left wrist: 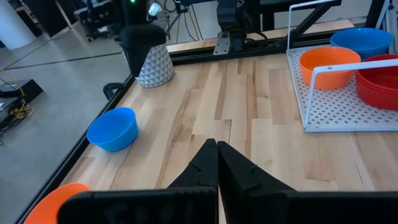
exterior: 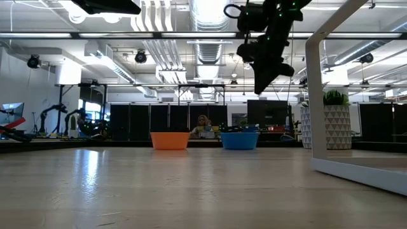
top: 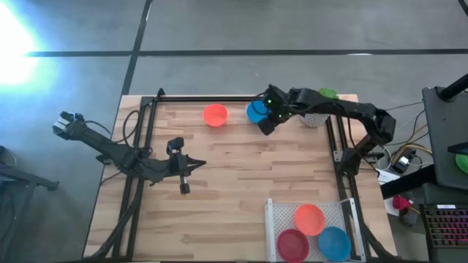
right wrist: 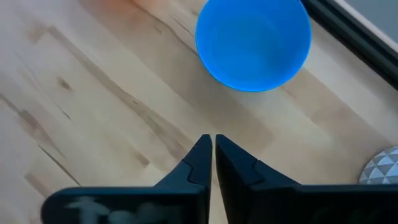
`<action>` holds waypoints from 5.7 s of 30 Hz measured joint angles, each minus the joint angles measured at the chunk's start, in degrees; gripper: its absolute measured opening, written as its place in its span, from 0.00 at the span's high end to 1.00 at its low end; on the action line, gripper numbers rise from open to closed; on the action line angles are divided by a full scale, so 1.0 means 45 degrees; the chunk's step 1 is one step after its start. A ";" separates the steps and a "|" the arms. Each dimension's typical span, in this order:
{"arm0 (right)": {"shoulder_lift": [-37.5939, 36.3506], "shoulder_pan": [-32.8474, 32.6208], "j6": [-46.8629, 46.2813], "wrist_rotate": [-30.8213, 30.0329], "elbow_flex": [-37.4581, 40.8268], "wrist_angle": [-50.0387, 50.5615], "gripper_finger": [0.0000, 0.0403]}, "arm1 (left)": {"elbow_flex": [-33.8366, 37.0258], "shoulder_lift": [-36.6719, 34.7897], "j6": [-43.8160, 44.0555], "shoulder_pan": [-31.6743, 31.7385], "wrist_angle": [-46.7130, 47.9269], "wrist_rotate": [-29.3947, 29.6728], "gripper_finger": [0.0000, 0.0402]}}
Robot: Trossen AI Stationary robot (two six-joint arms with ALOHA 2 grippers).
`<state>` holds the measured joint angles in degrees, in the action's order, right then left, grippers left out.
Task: Pick & Place Mini bowls
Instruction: Stack the blue bowl on top of the blue bowl on the shelf
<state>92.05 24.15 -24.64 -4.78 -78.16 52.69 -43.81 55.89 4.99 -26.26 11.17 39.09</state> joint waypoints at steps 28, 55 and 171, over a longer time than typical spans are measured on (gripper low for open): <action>0.2058 -0.1723 -0.0450 0.0175 0.0139 -0.3443 0.69 | 0.0005 0.0002 -0.0010 0.0005 0.0537 0.0000 1.00; 0.5830 -0.1338 -0.0918 -0.3764 -0.2396 -0.2932 0.69 | 0.0005 0.0002 0.0010 0.0005 0.0771 -0.0005 1.00; 0.5508 0.5402 0.3958 0.5073 -0.2795 0.0175 0.71 | 0.0005 0.0000 0.0554 0.0084 0.1139 0.0002 1.00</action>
<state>116.84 48.46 -6.83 18.04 -90.74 53.47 -43.79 55.89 7.49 -25.88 16.29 39.10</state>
